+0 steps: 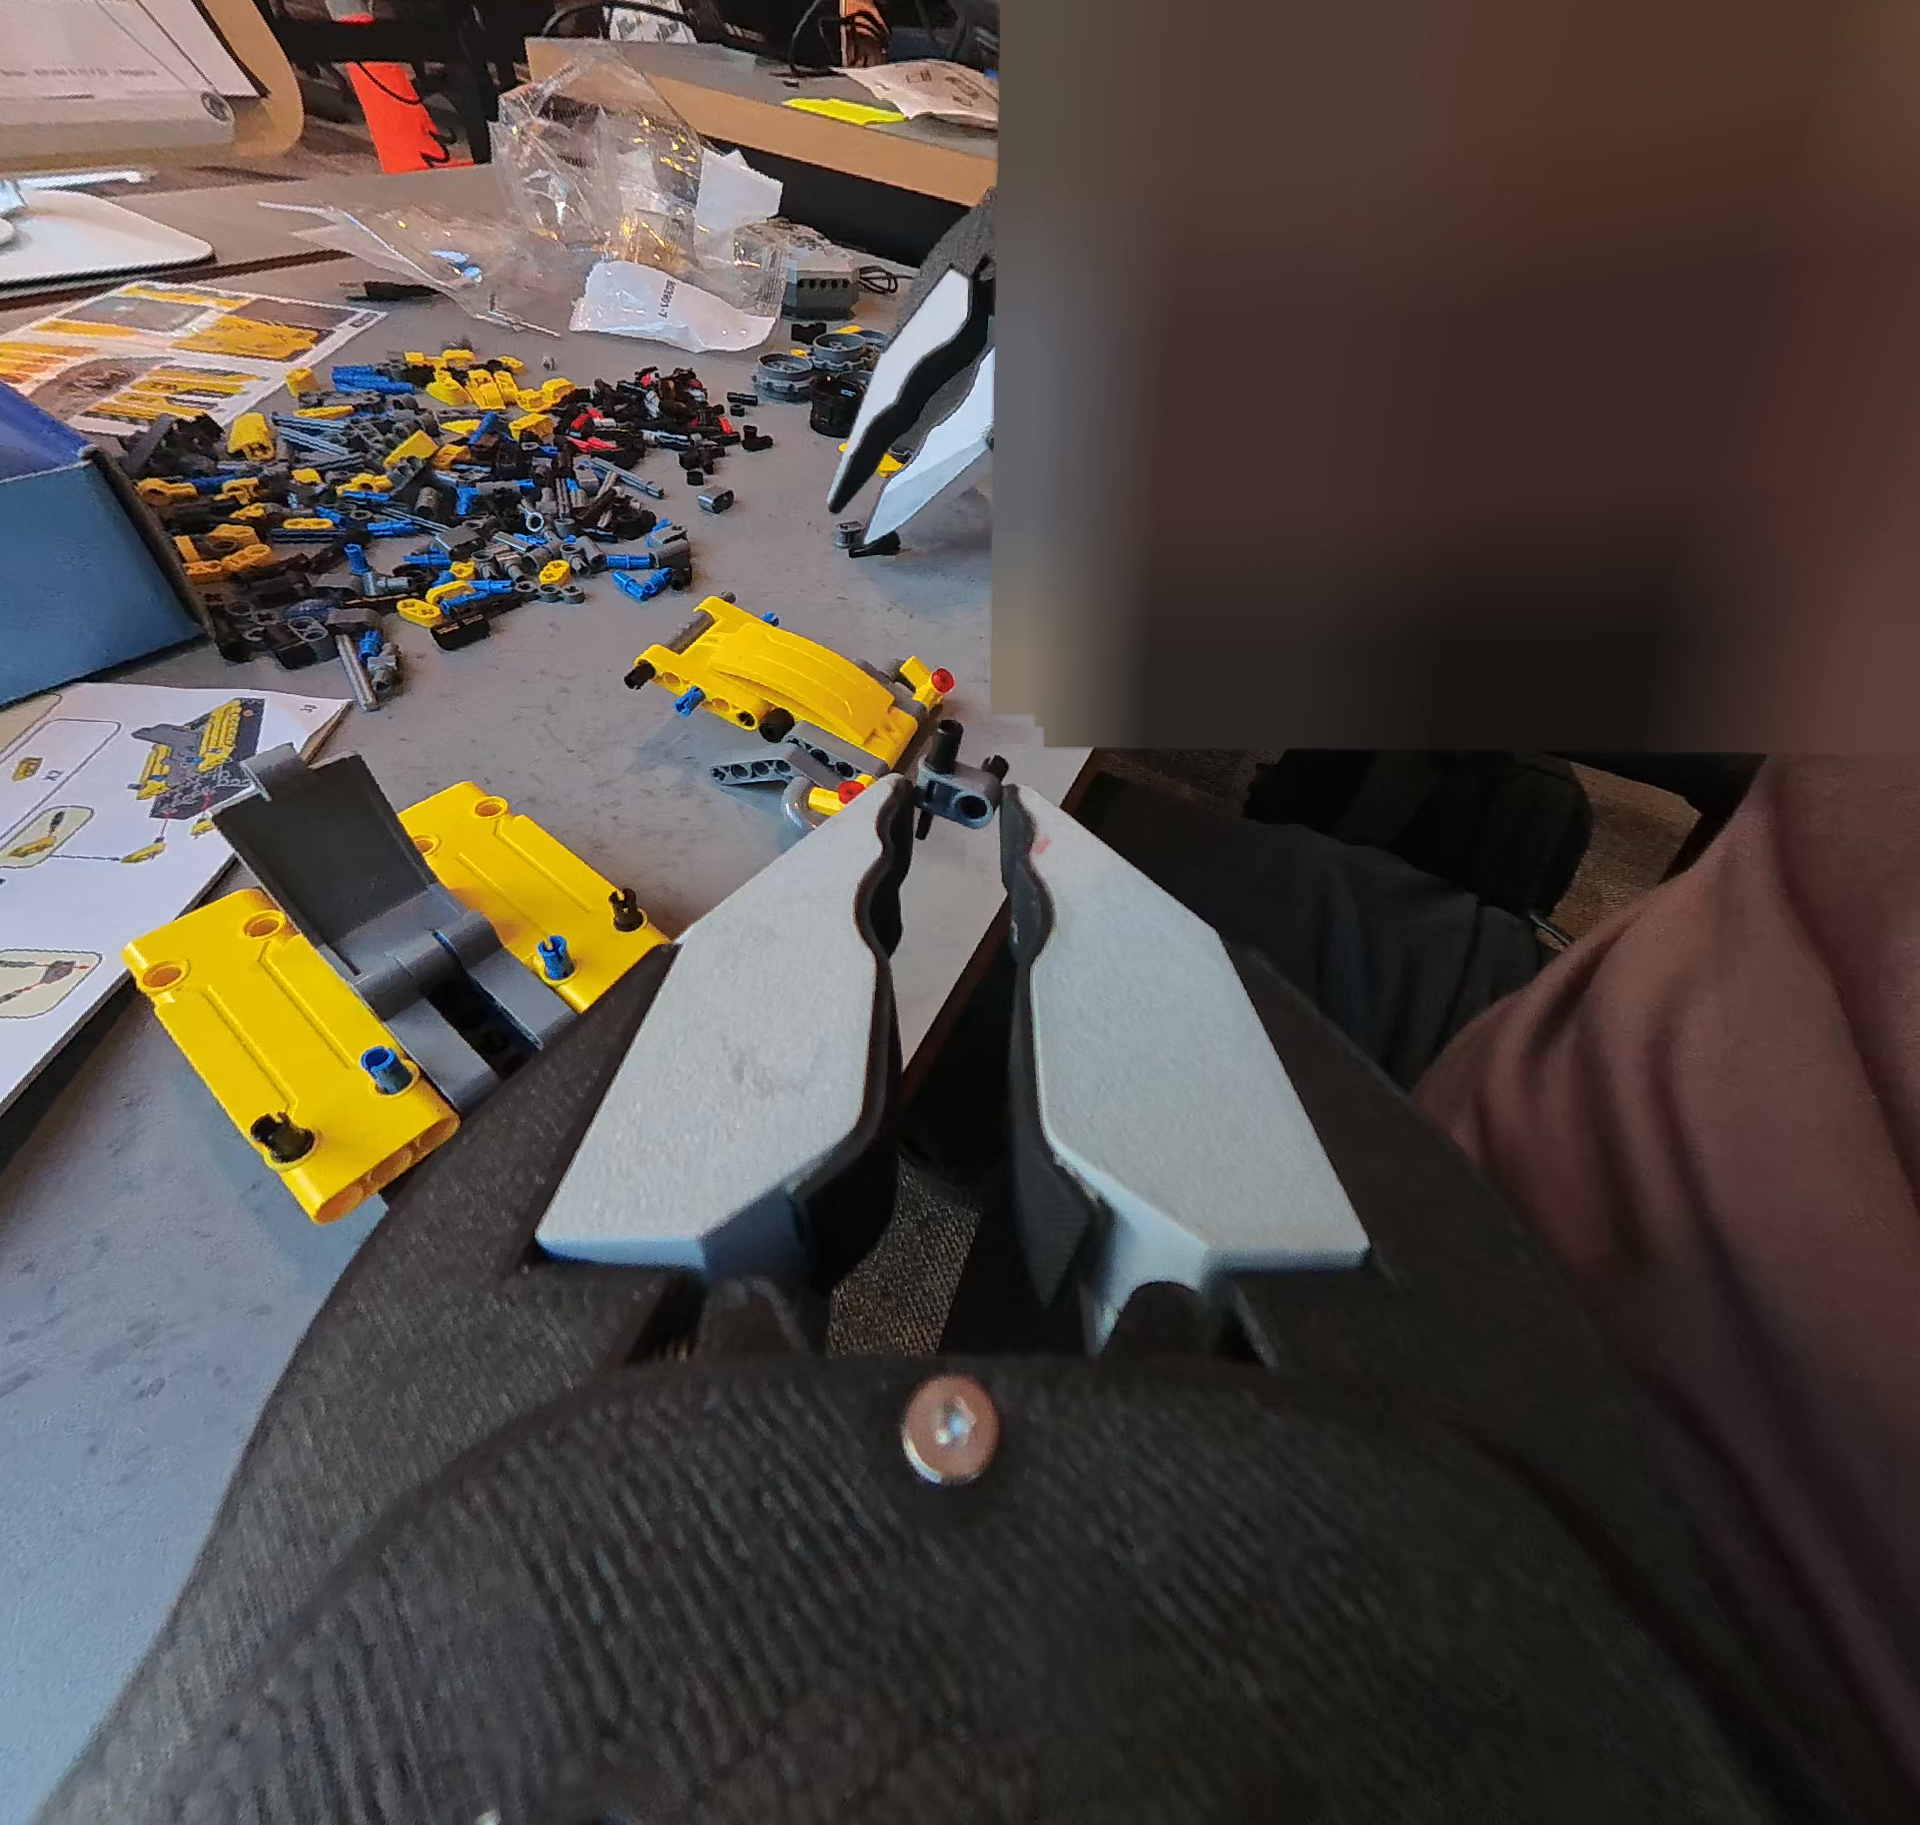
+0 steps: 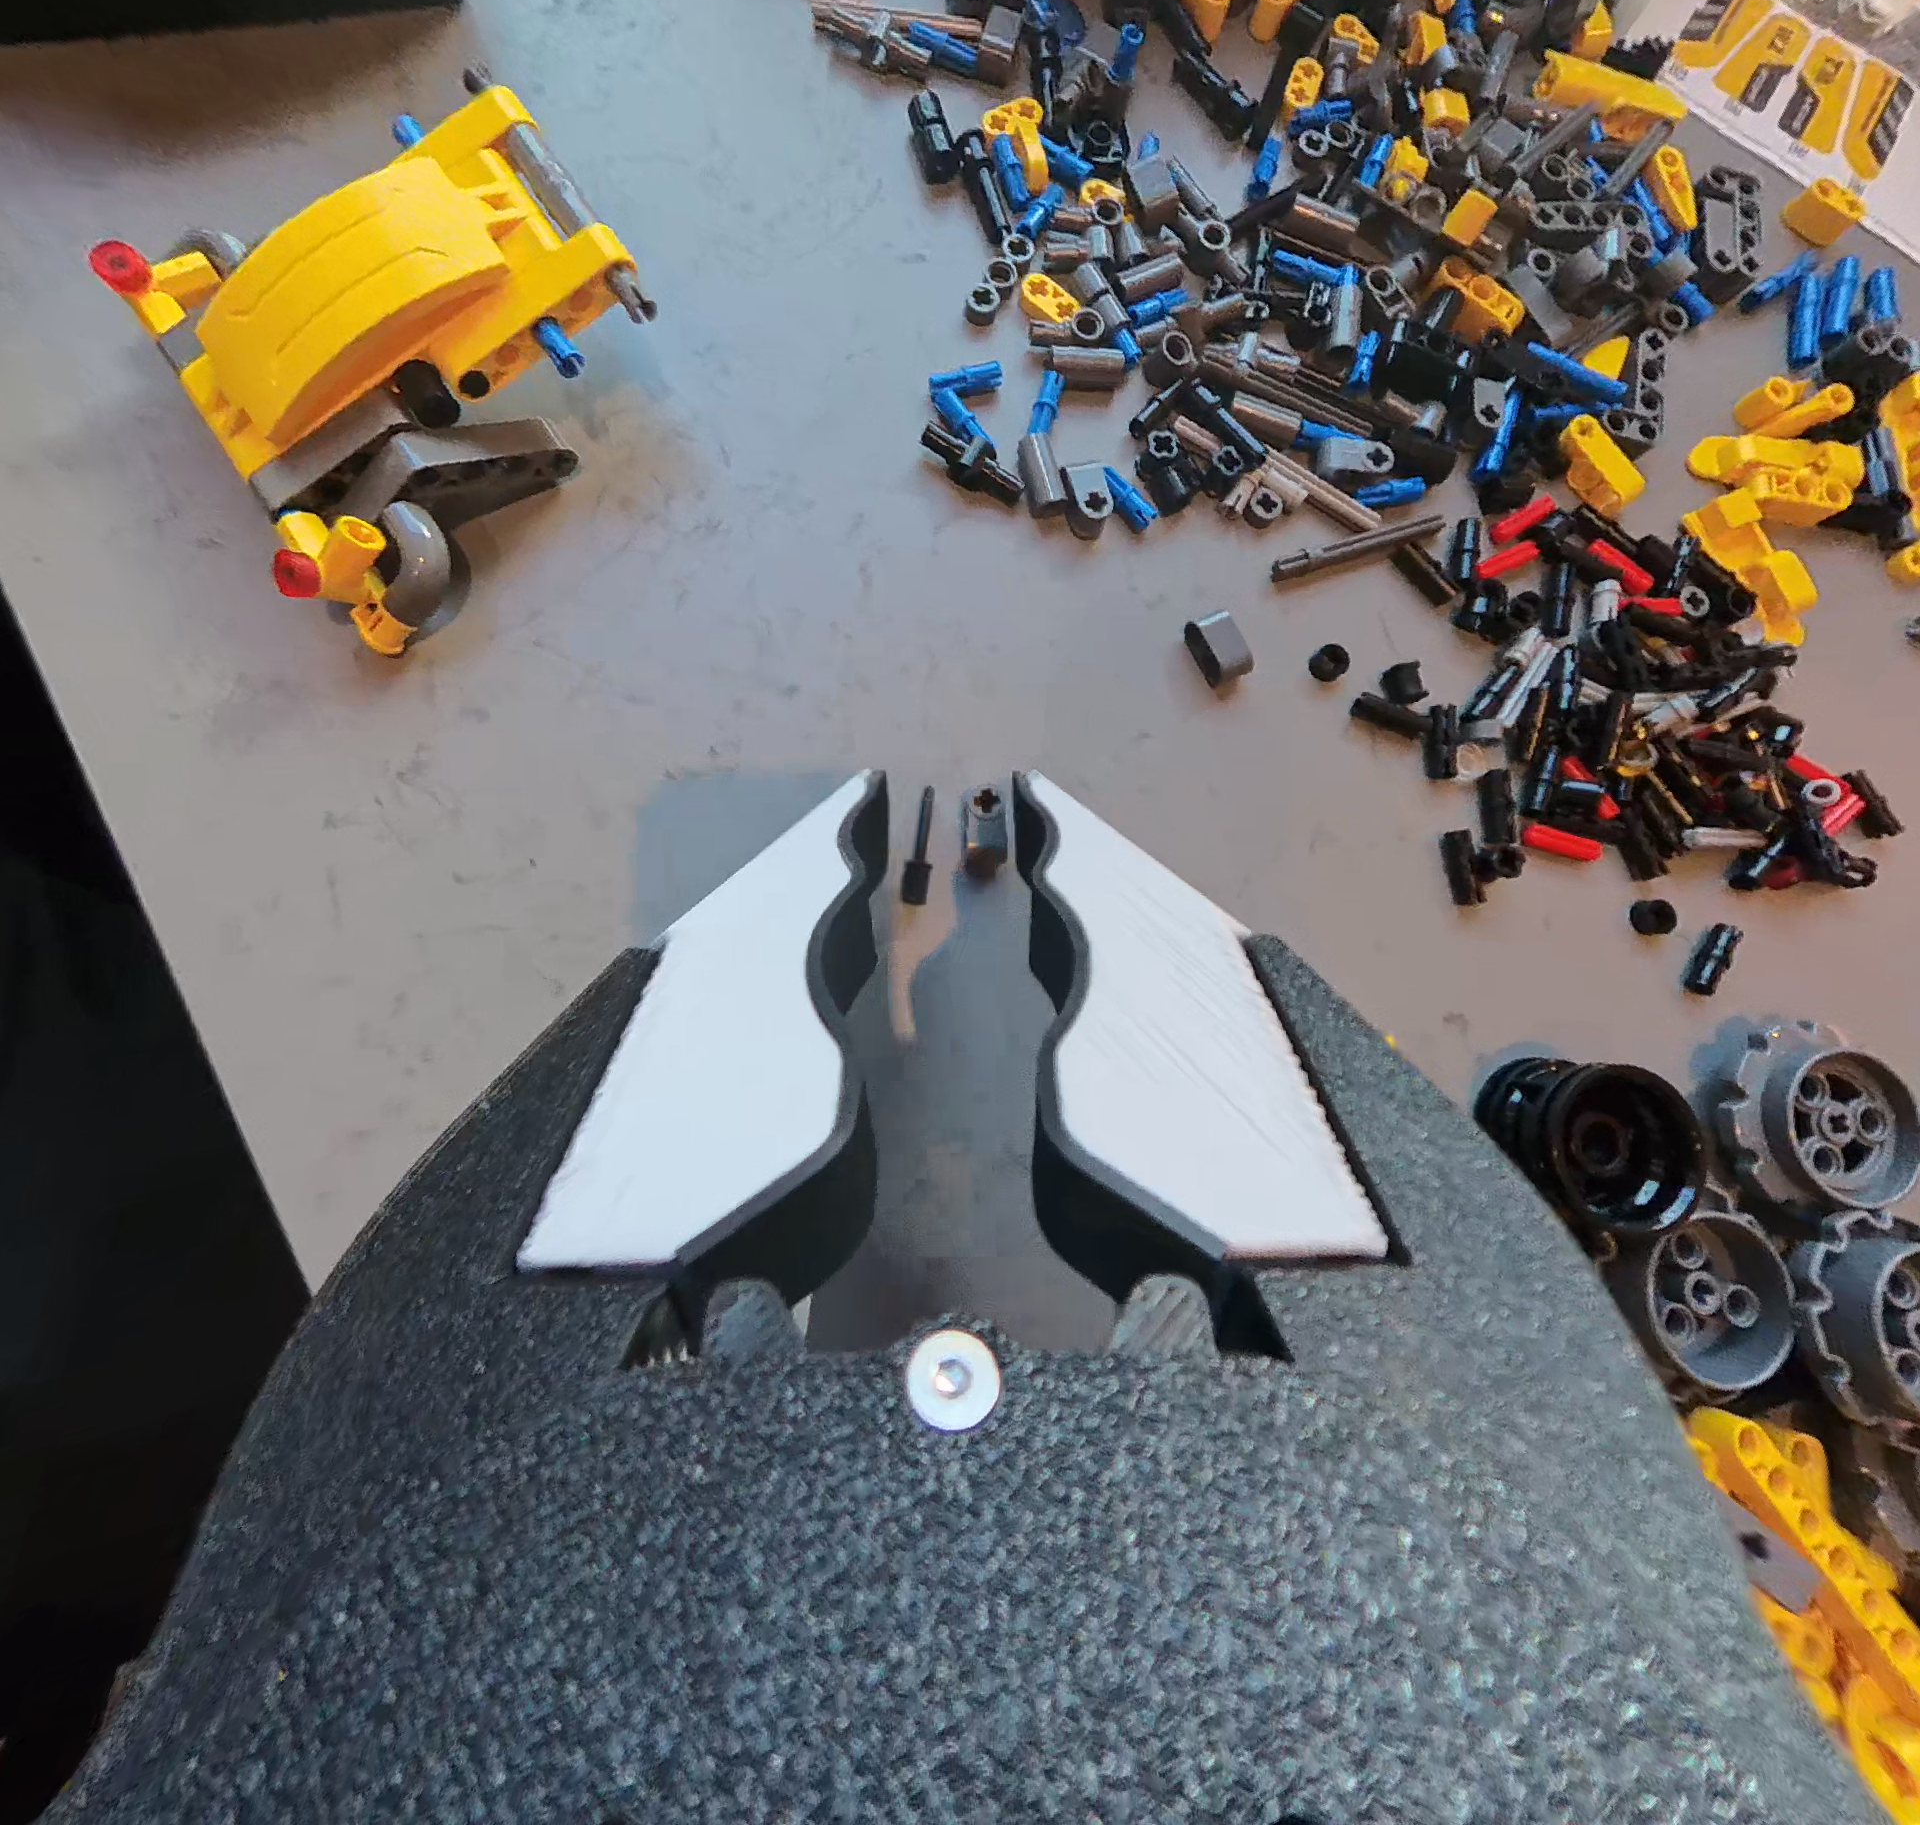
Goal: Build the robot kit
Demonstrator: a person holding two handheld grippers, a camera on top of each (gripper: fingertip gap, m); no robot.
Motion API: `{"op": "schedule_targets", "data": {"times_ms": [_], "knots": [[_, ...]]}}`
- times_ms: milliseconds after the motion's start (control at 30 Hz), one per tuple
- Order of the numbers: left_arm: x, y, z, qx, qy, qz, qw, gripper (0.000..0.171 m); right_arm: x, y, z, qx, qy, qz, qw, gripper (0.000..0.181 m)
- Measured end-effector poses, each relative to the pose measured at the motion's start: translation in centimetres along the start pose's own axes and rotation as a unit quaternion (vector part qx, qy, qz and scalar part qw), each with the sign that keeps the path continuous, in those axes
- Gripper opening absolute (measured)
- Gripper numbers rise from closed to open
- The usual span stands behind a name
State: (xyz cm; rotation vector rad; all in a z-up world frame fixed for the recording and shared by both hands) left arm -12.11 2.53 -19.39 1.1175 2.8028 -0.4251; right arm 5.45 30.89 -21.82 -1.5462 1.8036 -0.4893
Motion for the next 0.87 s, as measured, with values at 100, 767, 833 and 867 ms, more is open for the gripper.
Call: {"op": "schedule_targets", "data": {"times_ms": [100,767,833,867], "knots": [[-0.1,-0.1,0.0,0.002,0.003,-0.002,1.000,0.014,0.3,-0.7,-1.1,-0.007,-0.008,-0.001,1.000,0.028],[-0.1,-0.8,0.5,-0.005,0.002,-0.019,1.000,0.014,9.0,3.1,-8.6,0.026,-0.260,-0.169,0.950,0.080],[-0.1,-0.8,0.6,-0.006,0.005,-0.025,1.000,0.014,8.7,2.9,-8.4,0.030,-0.280,-0.174,0.944,0.080],[-0.2,-0.9,0.6,-0.008,0.007,-0.030,1.000,0.014,8.6,2.7,-8.3,0.028,-0.294,-0.175,0.939,0.080]]}}
Point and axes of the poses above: each gripper's, where its closed fingertips meet, y out along the fingers, z out of its underside, x = y × z across the jaws, the point moved 9 cm from there along -y, back along the fingers, and after that the axes turned 13 degrees about z, right-handed, at the moved point
